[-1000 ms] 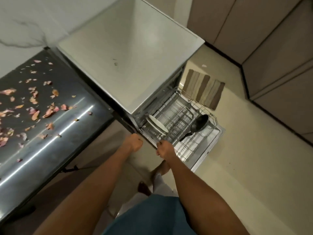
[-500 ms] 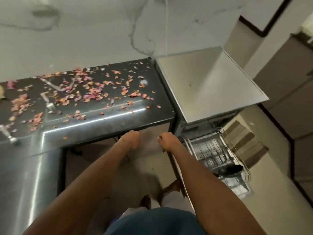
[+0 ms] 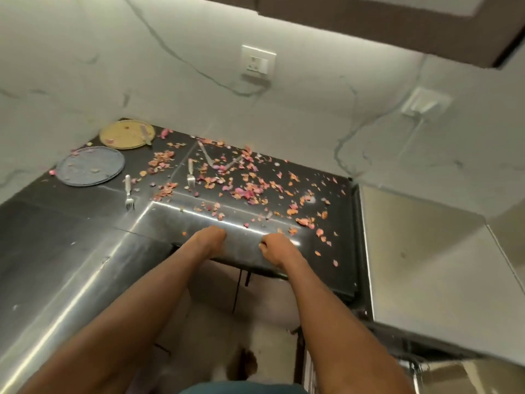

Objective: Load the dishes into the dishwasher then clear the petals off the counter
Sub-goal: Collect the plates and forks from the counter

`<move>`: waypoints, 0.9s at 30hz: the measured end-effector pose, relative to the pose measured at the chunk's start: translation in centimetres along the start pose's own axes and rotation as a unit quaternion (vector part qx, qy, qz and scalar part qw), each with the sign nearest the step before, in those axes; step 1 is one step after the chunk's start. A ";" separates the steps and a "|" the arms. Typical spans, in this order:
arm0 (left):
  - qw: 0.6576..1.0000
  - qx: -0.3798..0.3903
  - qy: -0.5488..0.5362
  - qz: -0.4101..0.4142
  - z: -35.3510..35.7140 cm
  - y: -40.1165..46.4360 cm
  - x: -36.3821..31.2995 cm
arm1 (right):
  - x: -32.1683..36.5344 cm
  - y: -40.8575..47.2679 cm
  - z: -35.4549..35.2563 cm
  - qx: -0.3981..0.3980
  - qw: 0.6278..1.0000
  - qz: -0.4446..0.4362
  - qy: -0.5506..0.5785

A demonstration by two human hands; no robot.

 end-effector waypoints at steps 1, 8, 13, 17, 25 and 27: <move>1.000 -0.001 -0.014 -0.018 -0.3 0.4 1.1 | 0.9 1.2 -0.3 0.004 1.000 -0.016 -0.005; 0.989 -0.029 -0.081 -0.119 -0.5 1.1 8.6 | 7.5 7.7 0.1 0.053 0.989 -0.129 -0.059; 0.972 -0.038 -0.138 -0.184 0.9 0.4 12.8 | 11.9 10.6 0.5 0.079 0.975 -0.196 -0.070; 0.959 -0.036 -0.171 -0.225 1.7 1.1 15.9 | 14.9 13.0 1.3 0.111 0.962 -0.232 -0.097; 0.915 -0.078 -0.255 -0.304 1.8 3.8 24.2 | 21.4 19.6 2.2 0.130 0.953 -0.260 -0.088; 0.897 -0.091 -0.286 -0.325 2.0 5.0 26.3 | 22.7 21.4 2.4 0.133 0.953 -0.260 -0.082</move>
Point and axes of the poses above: each hand's wrist, its own y-axis towards the middle knuckle, its own z-axis out of the palm, x = y × z, the point moved 8 cm from there along y, towards the middle knuckle, and after that the axes turned 4 degrees about y, right-handed, at the moved point
